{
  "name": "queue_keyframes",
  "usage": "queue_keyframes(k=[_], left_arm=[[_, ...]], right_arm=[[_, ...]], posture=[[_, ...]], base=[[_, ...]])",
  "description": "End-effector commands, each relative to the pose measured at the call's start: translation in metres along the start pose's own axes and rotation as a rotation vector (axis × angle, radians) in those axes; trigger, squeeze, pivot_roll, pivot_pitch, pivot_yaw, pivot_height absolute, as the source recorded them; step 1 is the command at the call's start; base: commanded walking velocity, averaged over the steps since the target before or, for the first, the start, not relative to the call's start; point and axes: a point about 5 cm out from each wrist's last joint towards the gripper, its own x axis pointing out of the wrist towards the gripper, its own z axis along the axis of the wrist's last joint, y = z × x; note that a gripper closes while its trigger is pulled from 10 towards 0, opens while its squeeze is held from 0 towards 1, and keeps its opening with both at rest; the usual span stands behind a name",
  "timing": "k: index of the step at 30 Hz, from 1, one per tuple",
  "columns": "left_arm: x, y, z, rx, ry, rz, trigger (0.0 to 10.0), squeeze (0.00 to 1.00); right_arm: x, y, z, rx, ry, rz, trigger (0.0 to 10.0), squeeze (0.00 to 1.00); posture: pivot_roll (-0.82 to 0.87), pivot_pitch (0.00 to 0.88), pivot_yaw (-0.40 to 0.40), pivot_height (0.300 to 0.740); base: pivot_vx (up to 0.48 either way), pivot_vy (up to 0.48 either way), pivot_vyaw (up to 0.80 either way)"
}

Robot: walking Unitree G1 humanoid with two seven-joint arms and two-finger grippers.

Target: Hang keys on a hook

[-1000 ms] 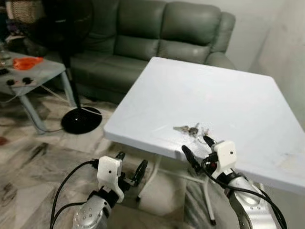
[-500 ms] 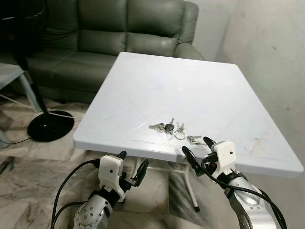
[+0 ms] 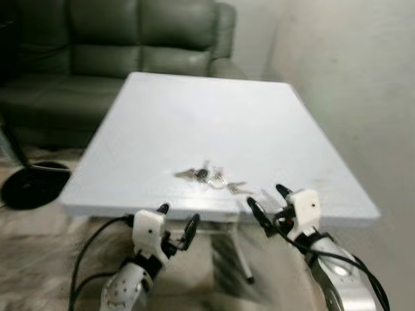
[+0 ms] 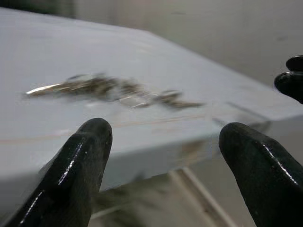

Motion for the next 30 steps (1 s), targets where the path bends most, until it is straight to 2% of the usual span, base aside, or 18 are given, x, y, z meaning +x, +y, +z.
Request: queue_keyframes(k=[1,5,17,26,30], left_arm=[[0.0001,0.0047,-0.0003,0.037,0.009,0.037,10.0,0.00],[0.0016,0.0047,-0.0003,0.041,0.011,0.058,10.0,0.00],[0.0014,0.0042,-0.0027,0.012,0.017,0.070,10.0,0.00],[0.0008,0.0040,-0.0027,0.025,0.010,0.068,10.0,0.00],[-0.0002,0.0041,-0.0040,-0.009,0.012,0.063,10.0,0.00]], right_arm=[[0.0000,0.0016,0.0015,0.016,-0.020,0.002,10.0,0.00],[-0.0004,0.0020,0.0042,0.034,-0.032,0.014,10.0,0.00],[-0.0010,0.0009,0.0042,0.013,-0.026,0.020,10.0,0.00],[-0.0007,0.0011,0.0043,0.001,-0.026,0.022,10.0,0.00],[-0.0019,0.0027,0.0035,-0.011,-0.023,0.033,10.0,0.00]], posture=[[0.02,0.000,-0.067,0.740],[0.02,0.000,-0.070,0.740],[0.02,0.000,-0.076,0.740],[0.02,0.000,-0.078,0.740],[0.02,0.000,-0.078,0.740]], base=[[0.000,0.000,-0.68],[0.000,0.000,-0.17],[0.000,0.000,0.00],[0.000,0.000,0.00],[0.000,0.000,0.00]])
